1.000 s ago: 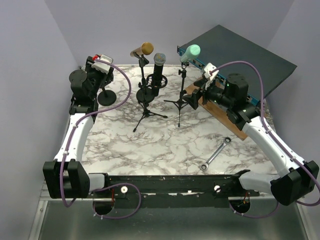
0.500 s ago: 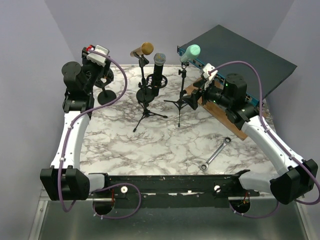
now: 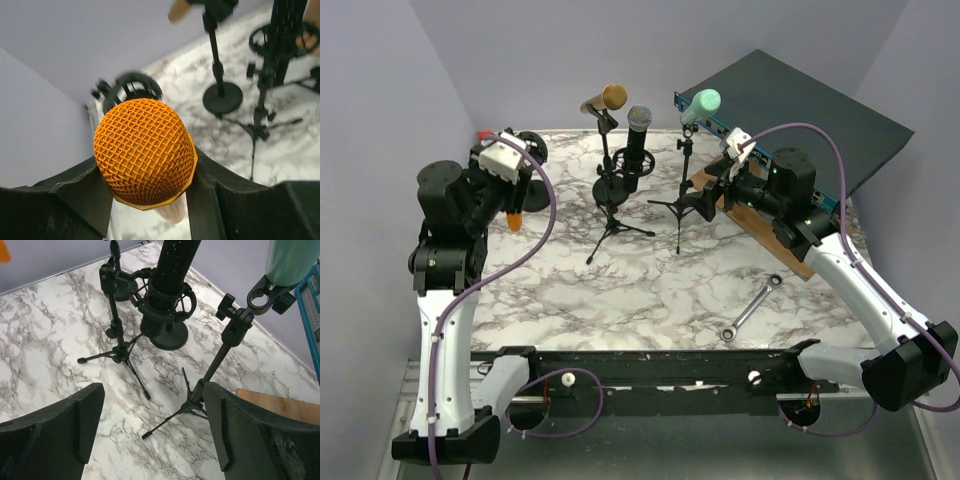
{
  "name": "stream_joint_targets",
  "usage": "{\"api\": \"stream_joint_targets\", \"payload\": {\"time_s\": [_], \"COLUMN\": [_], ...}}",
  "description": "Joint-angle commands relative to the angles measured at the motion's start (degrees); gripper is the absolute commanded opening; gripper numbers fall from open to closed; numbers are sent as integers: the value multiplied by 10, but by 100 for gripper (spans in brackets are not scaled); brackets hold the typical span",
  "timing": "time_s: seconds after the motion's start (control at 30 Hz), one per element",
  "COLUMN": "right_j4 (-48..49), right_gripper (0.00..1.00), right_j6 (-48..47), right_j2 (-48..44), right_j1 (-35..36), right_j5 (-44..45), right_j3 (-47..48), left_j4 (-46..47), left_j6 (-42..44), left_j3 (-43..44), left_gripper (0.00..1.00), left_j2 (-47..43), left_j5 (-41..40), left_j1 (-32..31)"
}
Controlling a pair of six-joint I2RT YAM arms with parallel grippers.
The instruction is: Remove the microphone from the stand
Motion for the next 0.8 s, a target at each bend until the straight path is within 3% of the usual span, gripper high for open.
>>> {"api": "stream_joint_targets", "payload": {"time_s": [0.0, 0.33, 0.57, 0.77], "right_j4": [5, 9, 13, 14], "right_gripper": [88, 88, 88, 88], "right_j6": [8, 8, 7, 3], "right_j2": [-9, -20, -23, -27], "right_j1": [5, 5, 6, 6], "right_j5": [-14, -17, -21, -21], "right_j3": [-9, -30, -38, -42], "left_j4": [-160, -160, -171, -181], "left_j6": [2, -17, -8, -16], "left_j3": [-80, -218, -220, -211], "left_gripper": [0, 0, 0, 7], "left_j2": [-12, 41, 139, 230], "left_j5": [-36, -62, -55, -54], "left_j1": [12, 57, 106, 119]}}
